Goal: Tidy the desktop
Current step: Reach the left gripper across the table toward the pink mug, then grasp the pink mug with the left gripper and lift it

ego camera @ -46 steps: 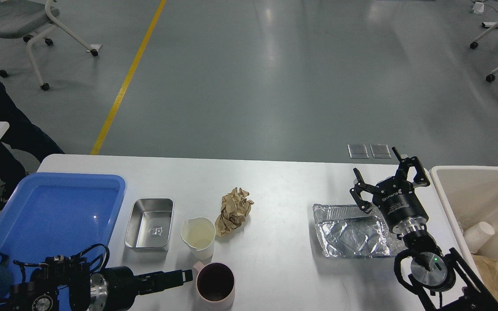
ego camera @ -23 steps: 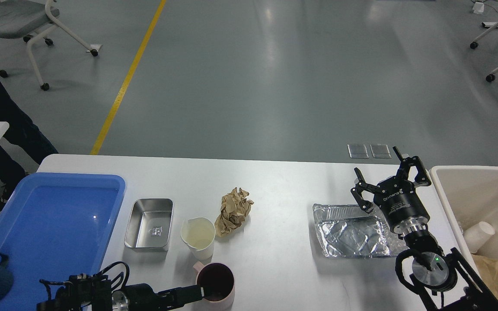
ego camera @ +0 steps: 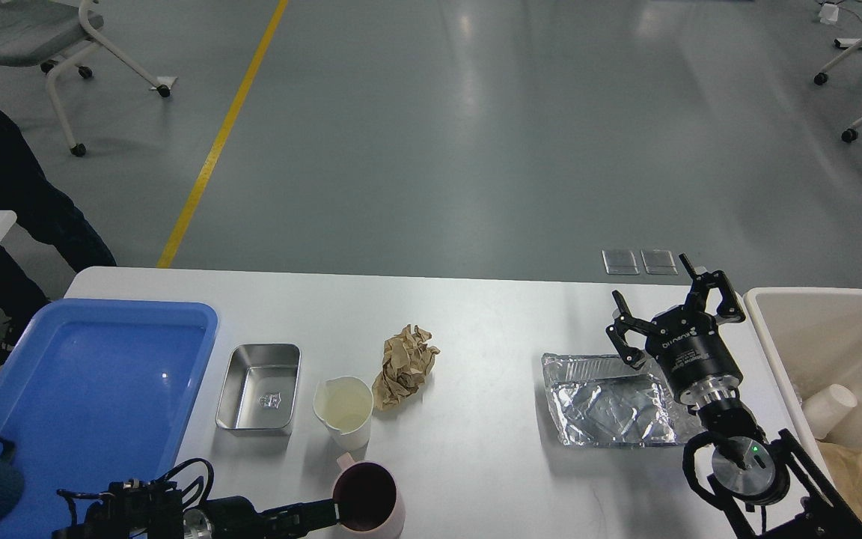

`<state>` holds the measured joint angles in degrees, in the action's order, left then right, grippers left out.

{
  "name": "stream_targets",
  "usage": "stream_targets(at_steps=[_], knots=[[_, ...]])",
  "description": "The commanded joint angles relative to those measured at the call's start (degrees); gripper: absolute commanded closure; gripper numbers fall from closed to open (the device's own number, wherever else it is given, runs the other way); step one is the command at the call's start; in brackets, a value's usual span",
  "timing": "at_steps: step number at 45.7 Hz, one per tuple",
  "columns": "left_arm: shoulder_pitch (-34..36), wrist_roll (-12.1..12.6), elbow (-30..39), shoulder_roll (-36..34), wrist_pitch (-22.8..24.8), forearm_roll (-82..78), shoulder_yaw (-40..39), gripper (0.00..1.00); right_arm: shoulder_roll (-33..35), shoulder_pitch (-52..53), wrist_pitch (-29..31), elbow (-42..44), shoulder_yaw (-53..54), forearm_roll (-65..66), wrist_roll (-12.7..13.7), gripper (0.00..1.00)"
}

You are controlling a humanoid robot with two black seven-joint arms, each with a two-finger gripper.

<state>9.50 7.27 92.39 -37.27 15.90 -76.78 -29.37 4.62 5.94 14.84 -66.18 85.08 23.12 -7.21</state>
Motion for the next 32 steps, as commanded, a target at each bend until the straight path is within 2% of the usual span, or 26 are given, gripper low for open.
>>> stream_targets(at_steps=[1,6,18,25,32], knots=[[0.3,-0.1,0.0,0.0,0.1,0.1,0.0,0.39,-0.1,0.0,0.0,0.0,0.0,0.0,0.0,0.00],[0.3,-0.1,-0.7,0.3,0.1,0.1,0.0,0.42,0.0,0.0,0.0,0.0,0.0,0.0,0.0,0.00],[1.7,-0.2,-1.1,1.0,0.1,0.1,0.0,0.56,0.0,0.1,0.0,0.0,0.0,0.0,0.0,0.00],[1.8,-0.9,-1.8,1.2,0.2,0.1,0.1,0.74,-0.1,0.3,0.0,-0.1,0.0,0.0,-0.1,0.00],[2.4,-1.5,-2.5,1.2,0.4,0.0,1.2,0.88,-0.2,0.5,-0.1,-0.1,0.1,-0.1,-0.2,0.00]])
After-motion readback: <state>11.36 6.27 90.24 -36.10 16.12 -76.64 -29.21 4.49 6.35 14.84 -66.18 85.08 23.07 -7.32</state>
